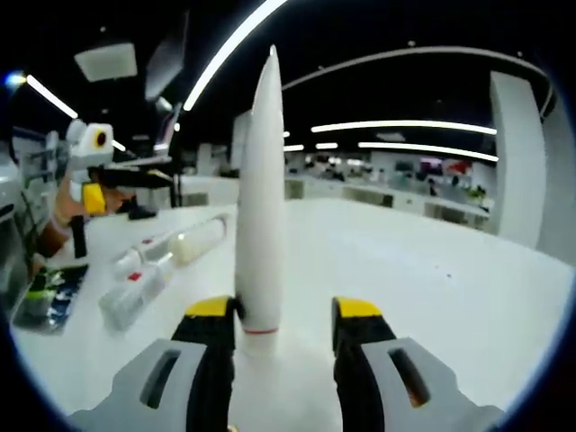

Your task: Arrange the skincare products in the storage area until every visible bottle or jar stands upright without overlapping.

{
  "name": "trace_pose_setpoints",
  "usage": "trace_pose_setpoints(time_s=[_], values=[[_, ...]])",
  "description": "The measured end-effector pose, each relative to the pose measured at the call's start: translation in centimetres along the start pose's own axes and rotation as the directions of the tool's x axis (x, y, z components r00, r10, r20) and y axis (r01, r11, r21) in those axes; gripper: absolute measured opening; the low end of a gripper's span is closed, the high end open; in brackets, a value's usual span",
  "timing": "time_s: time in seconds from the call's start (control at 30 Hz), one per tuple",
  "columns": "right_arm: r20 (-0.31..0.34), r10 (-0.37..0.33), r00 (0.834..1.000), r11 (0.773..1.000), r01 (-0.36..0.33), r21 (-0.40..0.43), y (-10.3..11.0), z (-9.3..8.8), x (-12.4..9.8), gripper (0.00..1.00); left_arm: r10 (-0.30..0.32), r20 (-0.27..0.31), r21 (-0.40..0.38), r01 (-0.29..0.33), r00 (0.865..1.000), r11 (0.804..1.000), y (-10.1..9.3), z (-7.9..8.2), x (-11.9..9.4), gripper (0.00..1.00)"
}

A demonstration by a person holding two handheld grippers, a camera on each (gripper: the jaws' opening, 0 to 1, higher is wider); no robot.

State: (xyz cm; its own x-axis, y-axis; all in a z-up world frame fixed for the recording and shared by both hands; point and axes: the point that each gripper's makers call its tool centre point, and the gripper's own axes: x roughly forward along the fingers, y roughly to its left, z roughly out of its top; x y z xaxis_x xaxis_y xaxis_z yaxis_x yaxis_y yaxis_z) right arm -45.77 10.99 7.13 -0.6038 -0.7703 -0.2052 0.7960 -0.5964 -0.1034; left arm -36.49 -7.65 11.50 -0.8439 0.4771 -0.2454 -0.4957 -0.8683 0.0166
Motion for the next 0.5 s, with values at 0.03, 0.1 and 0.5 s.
trace_pose_setpoints(time_s=[0.03, 0.1, 0.5], values=[[-0.002, -0.001, 1.000, 1.000, 0.001, -0.001, -0.1, 0.0, 0.0, 0.43, 0.010, -0.012, 0.002, -0.010, 1.000, 1.000, 0.2, -0.4, 0.0, 0.95], [-0.006, -0.005, 1.000, 1.000, 0.005, -0.001, -0.2, 0.0, 0.0, 0.45, 0.024, -0.041, -0.002, -0.024, 0.999, 1.000, 0.6, -1.2, -0.2, 0.95], [-0.027, -0.043, 0.999, 0.999, 0.043, 0.000, -1.3, -0.7, -0.2, 0.44, 0.035, -0.083, -0.090, -0.043, 0.996, 0.995, 0.7, -3.5, -1.2, 0.91]])
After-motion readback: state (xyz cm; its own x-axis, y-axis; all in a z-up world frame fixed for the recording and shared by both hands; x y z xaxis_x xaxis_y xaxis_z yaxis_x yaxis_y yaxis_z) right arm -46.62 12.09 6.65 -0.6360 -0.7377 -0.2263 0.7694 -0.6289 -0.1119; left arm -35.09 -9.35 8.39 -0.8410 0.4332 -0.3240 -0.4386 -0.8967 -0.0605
